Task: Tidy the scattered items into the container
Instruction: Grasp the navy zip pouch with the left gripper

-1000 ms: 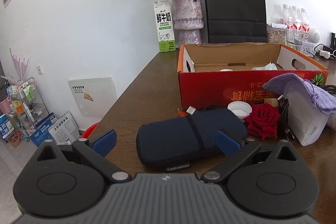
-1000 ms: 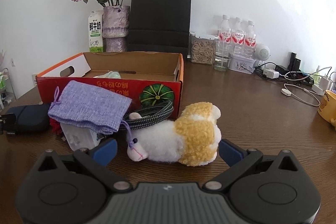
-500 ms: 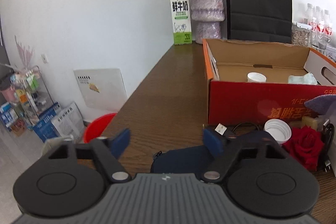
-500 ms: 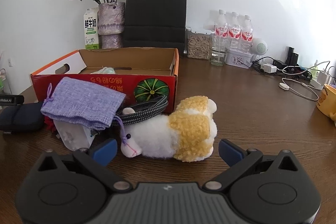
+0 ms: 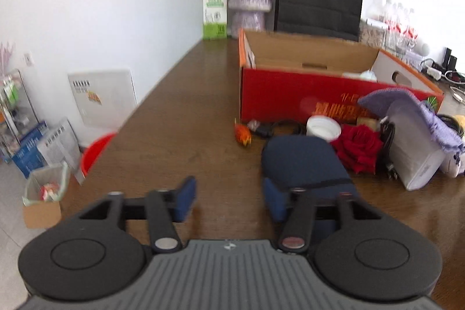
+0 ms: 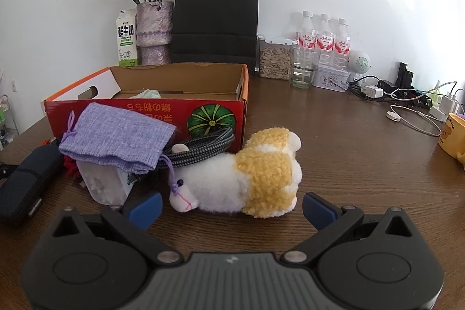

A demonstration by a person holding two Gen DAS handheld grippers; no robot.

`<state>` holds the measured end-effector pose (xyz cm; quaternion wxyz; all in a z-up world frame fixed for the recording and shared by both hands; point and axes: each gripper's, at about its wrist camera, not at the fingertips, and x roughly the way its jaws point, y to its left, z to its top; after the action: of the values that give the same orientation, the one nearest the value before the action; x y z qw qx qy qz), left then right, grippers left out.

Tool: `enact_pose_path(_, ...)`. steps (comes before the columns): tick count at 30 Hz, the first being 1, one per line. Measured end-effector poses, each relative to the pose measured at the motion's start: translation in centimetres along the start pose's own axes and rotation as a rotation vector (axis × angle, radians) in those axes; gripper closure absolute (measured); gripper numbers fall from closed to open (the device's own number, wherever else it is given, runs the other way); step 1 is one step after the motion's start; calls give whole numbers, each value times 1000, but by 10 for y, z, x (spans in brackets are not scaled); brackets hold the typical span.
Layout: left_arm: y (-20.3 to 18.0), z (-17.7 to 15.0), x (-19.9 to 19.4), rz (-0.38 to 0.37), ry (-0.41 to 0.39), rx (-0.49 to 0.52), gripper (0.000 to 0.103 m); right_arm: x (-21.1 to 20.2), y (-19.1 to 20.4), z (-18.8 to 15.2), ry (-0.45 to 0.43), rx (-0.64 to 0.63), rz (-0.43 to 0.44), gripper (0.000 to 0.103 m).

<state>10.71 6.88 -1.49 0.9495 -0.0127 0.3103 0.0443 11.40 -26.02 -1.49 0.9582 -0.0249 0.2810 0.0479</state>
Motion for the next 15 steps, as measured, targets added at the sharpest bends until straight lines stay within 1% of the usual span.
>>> enact_pose_path(1,-1,2,-3,-19,-15,-7,26,0,0,0,-1,-1,0,0)
enact_pose_path(2,-2,5,-5,-39,-22,-18,19,-1,0,0,-2,-1,2,0)
enact_pose_path(4,-8,10,-6,-74,-19,-41,14,-2,0,0,-4,-1,2,0)
enact_pose_path(5,-13,12,-6,-87,-16,-45,8,-2,0,0,-4,0,1,0)
enact_pose_path(7,-25,16,-4,-100,2,-50,1,-2,-1,-1,-1,3,1,0)
enact_pose_path(9,-39,17,-1,-119,21,-36,1,-2,-2,-2,0,5,2,0)
enact_pose_path(10,-45,16,1,-116,30,-25,0,-2,-2,-2,0,6,2,0)
enact_pose_path(13,-62,13,11,-65,69,3,0,-2,-4,-3,1,10,6,0)
enact_pose_path(15,-67,10,18,-49,91,-1,0,-2,-5,-3,-1,13,9,0)
